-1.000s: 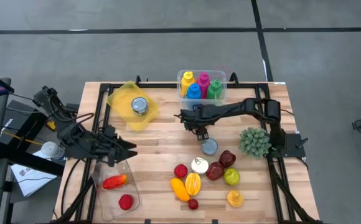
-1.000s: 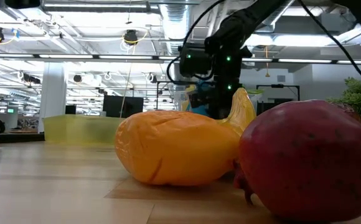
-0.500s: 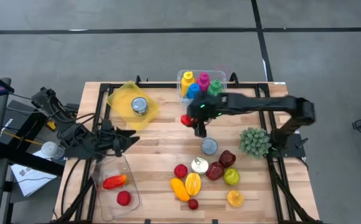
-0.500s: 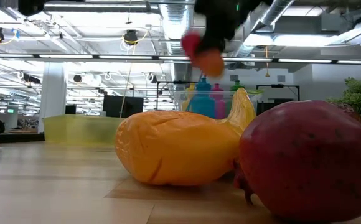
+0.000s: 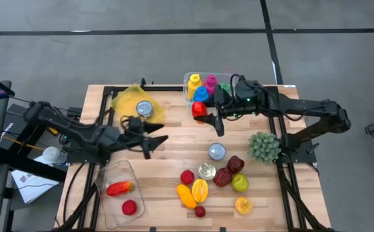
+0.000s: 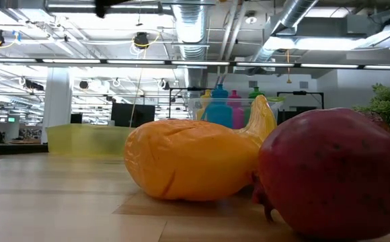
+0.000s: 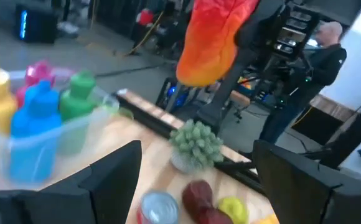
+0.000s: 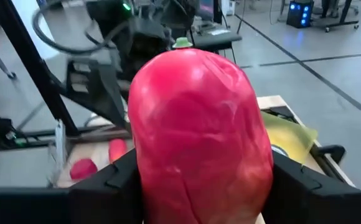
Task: Pick & Place Food Item
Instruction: Put the red mango into the transparent bin
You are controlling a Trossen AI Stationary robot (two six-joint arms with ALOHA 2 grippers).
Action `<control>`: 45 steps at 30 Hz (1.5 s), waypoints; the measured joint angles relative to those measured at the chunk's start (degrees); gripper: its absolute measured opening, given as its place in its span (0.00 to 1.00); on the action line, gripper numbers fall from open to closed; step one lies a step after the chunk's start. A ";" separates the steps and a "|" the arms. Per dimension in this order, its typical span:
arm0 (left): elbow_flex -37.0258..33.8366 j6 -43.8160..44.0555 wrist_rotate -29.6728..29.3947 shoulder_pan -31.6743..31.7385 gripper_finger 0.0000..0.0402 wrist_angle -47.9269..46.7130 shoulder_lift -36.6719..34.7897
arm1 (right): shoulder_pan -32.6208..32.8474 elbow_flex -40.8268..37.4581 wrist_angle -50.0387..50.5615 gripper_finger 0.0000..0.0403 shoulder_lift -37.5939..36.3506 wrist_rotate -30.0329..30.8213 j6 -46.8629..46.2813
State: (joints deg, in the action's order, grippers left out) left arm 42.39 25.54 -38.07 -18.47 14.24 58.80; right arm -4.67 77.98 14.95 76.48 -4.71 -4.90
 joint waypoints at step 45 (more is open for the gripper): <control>8.31 -11.27 28.05 15.93 0.70 24.02 21.09 | 3.91 -0.05 -8.22 0.57 4.84 0.26 -1.12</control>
State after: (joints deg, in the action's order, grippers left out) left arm 50.70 14.27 -10.02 -2.55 38.26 79.90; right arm -0.77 77.93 6.74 81.32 -4.45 -6.02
